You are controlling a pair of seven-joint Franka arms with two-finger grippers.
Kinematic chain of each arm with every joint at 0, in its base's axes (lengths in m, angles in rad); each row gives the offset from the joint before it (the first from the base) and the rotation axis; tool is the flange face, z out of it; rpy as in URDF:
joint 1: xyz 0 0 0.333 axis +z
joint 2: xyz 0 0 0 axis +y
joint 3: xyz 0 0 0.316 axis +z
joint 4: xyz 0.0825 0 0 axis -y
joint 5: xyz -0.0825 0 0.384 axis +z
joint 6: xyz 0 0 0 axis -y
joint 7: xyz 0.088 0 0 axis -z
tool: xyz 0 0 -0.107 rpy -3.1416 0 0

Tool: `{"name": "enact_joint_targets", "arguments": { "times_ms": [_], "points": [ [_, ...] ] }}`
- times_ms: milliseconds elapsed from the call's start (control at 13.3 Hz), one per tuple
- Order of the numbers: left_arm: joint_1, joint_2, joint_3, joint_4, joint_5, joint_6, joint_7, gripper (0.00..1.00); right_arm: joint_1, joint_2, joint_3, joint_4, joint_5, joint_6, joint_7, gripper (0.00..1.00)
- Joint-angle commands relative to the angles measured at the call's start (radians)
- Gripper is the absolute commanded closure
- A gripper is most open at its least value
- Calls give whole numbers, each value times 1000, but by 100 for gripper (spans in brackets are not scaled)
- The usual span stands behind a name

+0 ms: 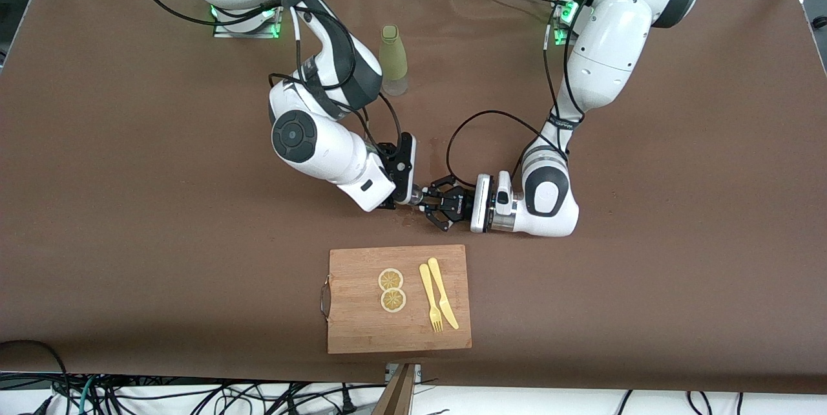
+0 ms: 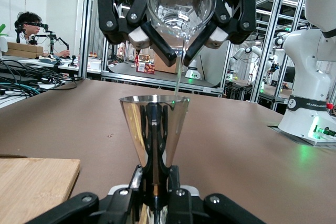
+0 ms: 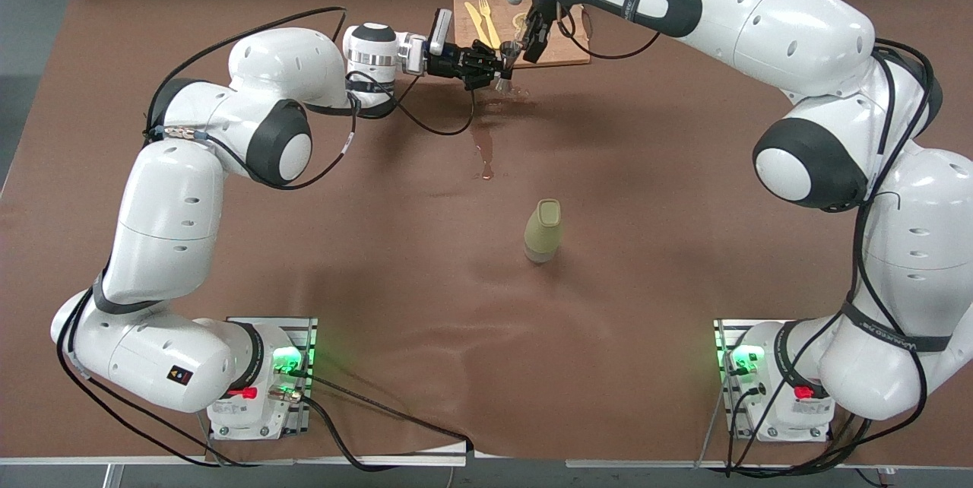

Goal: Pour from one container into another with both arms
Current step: 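Tilt the glass cup with the right gripper, pouring into the jigger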

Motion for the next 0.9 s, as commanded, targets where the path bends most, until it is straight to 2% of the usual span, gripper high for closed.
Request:
{"name": "enact_joint_targets", "arguments": {
  "times_ms": [0, 300, 526, 826],
  "points": [
    [-8, 15, -3, 24, -46, 22, 27, 100, 6, -22, -7, -13, -8, 11, 21, 91],
    [-7, 15, -3, 24, -47, 22, 27, 100, -2, -28, -7, -14, 20, 14, 15, 91],
    [-5, 13, -3, 24, -47, 17, 37, 100, -33, -40, -12, -14, 90, 14, -27, 91],
    [42, 9, -1, 19, -44, -1, 93, 100, -105, -65, -13, -37, 250, -1, -173, 91]
  ]
}}
